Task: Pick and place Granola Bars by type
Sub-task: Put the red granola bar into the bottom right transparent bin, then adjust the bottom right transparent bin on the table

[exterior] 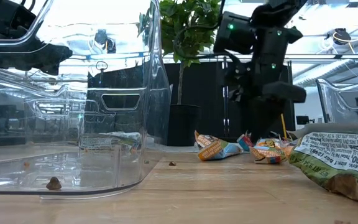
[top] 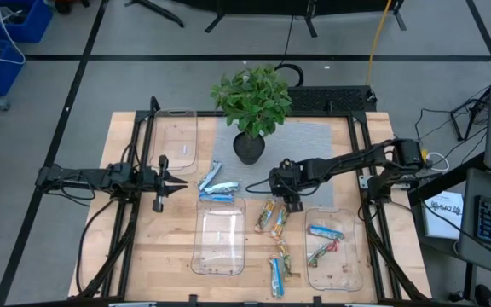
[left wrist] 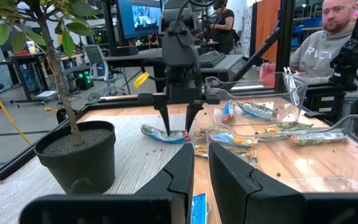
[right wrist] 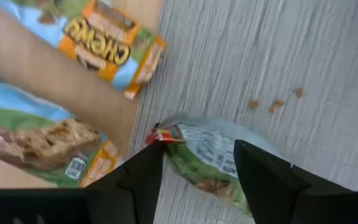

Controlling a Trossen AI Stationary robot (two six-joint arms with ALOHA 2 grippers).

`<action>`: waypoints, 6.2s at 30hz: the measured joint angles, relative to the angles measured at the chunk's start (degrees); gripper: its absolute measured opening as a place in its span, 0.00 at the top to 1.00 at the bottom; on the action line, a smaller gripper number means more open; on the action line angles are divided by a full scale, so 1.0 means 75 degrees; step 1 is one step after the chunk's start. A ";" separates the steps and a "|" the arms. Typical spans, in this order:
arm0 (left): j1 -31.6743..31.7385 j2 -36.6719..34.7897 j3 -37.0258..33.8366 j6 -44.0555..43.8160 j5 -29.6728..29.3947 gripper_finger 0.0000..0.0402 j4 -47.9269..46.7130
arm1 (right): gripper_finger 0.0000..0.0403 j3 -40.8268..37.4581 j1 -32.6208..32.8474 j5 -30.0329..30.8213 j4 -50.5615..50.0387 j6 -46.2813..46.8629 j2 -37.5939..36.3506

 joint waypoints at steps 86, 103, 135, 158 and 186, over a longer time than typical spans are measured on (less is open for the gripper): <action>-0.0002 -0.0001 0.0000 0.0000 0.0000 0.86 0.0009 | 1.00 0.1649 0.4106 -0.1036 -0.4996 0.8467 -0.2701; 0.0000 -0.0003 0.0000 0.0000 0.0000 0.86 0.0009 | 1.00 0.0751 0.4279 -0.1390 -0.3699 0.8328 -0.1383; -0.0001 -0.0001 0.0001 0.0000 -0.0003 0.86 0.0009 | 0.71 -0.1148 0.4265 -0.1530 -0.1579 0.8907 -0.1647; -0.0001 -0.0002 0.0000 0.0000 -0.0003 0.86 0.0009 | 0.39 -0.1143 0.4262 -0.2017 -0.1245 0.9231 -0.1647; 0.0000 0.0000 0.0001 0.0000 -0.0001 0.86 0.0009 | 0.44 -0.1143 0.4262 -0.2195 -0.1240 1.0120 -0.3325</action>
